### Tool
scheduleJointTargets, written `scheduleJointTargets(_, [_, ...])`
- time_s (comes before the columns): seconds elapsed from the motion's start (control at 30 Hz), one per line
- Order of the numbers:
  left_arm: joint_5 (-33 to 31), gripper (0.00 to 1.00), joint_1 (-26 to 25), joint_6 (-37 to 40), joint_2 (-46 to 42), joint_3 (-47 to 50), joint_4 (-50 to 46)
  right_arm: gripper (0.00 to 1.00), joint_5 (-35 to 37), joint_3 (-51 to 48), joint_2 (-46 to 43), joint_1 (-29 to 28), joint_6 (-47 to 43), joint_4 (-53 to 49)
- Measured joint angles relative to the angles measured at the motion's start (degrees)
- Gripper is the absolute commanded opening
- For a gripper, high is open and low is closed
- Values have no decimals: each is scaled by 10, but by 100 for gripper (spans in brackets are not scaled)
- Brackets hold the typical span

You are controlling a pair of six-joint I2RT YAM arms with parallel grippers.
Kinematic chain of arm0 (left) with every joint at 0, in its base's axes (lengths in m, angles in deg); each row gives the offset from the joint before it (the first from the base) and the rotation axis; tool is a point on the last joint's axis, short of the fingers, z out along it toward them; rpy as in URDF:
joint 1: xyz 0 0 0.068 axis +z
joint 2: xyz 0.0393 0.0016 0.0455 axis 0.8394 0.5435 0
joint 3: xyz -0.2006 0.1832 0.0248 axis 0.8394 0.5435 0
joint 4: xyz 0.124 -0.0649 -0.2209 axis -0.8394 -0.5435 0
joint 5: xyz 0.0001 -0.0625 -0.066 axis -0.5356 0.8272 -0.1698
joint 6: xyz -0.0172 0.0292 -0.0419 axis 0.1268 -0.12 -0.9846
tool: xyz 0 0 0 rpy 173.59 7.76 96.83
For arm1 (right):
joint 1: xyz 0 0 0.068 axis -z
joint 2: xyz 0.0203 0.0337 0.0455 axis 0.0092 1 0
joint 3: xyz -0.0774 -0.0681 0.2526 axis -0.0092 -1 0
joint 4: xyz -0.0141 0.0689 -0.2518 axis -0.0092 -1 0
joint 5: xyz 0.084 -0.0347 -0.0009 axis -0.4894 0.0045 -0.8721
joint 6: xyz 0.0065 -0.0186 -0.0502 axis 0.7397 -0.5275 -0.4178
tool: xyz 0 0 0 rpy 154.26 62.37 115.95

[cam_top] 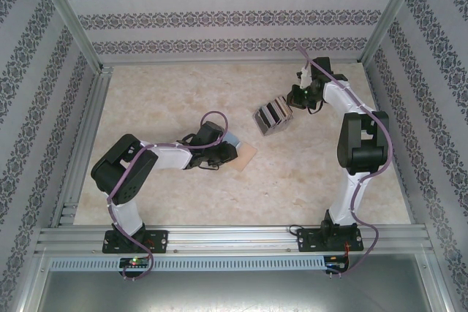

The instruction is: Put the credit cards into the card holder

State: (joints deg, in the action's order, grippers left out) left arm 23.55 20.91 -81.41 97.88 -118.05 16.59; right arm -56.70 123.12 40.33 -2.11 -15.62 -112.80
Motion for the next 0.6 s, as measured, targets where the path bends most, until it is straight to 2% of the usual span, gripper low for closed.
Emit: scheduleJointTargets(0.6, [0,25,0,0,0,0,0,9,5,0,-46,8,0,1])
